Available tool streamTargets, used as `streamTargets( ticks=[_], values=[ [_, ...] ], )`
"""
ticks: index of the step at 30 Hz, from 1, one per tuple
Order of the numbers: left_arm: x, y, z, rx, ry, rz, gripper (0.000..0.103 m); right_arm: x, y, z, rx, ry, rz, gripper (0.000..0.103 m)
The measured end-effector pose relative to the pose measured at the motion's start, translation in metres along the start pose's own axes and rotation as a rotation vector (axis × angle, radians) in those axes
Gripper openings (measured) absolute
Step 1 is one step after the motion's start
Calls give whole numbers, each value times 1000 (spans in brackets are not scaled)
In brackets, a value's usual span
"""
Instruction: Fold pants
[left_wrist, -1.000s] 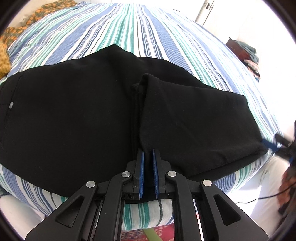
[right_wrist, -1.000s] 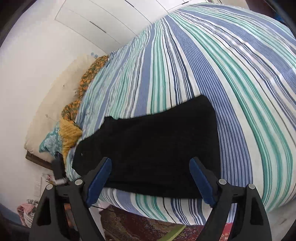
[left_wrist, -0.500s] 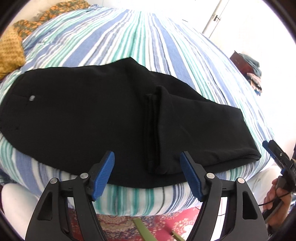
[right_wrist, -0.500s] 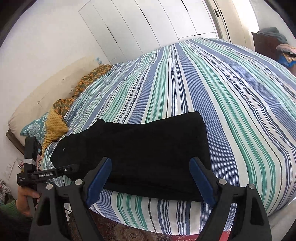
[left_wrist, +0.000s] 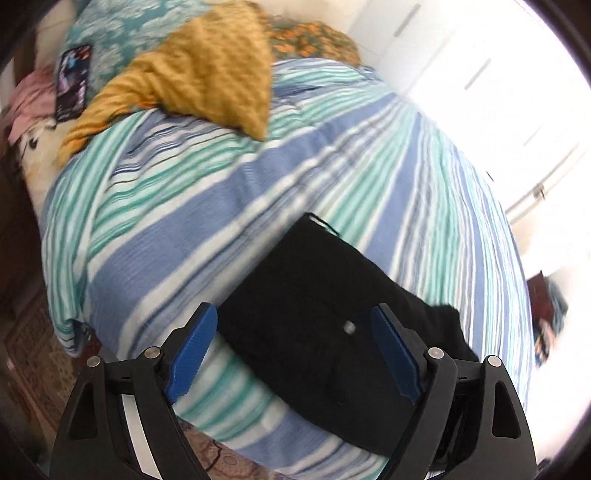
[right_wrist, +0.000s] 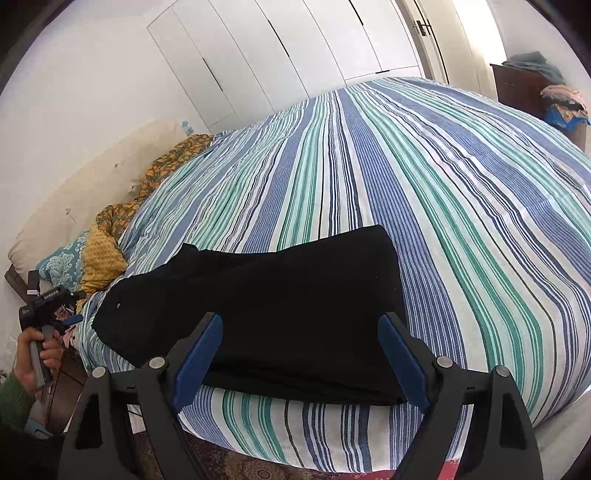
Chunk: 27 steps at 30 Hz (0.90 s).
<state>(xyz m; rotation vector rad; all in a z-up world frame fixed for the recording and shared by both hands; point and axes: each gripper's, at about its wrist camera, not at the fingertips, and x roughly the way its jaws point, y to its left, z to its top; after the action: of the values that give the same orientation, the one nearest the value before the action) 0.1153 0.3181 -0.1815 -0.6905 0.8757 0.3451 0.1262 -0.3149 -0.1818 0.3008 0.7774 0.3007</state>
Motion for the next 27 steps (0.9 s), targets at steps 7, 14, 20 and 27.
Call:
streamTargets(
  ticks=[7,14,20,27],
  values=[
    [53,12,22,69,138,-73,86,20,15,-5,-59,77,15,86],
    [91,-5,-7,159,222,-30,72,24,22,-11,-103,101,14,86],
    [61,-20,-2,265,197,25,12,23,18,-8,-76,93,13,86],
    [-6,-72,13,219,106,-127,10,23,23,-8,-94,85,28,86]
  ],
)
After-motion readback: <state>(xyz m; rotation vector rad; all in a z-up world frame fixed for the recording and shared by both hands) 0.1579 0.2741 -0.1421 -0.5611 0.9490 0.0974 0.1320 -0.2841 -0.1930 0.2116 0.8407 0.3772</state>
